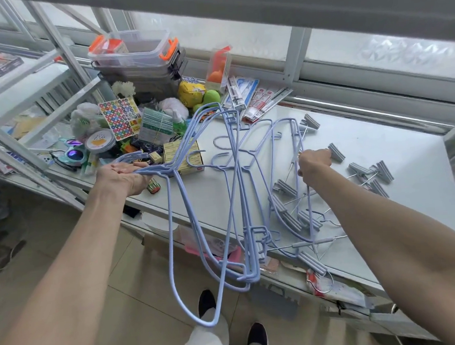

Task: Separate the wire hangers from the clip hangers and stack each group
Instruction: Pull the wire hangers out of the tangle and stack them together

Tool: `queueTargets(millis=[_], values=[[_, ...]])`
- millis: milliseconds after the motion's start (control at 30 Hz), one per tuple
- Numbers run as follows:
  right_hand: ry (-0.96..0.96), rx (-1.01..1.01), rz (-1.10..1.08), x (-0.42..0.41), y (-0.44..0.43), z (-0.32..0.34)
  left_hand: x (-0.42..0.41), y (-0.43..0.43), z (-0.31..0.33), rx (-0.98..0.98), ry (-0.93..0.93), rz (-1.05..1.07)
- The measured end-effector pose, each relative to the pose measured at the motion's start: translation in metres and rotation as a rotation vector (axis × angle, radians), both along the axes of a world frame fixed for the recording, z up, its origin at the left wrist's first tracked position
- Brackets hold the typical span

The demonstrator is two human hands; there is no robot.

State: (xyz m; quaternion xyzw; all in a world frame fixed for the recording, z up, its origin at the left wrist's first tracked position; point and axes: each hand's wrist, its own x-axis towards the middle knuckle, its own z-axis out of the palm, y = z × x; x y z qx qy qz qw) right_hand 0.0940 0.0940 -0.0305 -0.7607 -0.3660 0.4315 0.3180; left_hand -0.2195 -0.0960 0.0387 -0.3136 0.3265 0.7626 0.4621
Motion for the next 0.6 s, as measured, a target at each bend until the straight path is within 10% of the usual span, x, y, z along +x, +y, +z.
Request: queueTargets(millis=[133,600], values=[[0.306,-0.067,-0.019,0.005,0.001,-0.007,0.001,-0.002,0.0,0.02,-0.014,0.019],[0.182,0.172,-0.002,-0.001,0.008,0.004,-0.013,-0.009,-0.008,0.078,0.049,0.028]])
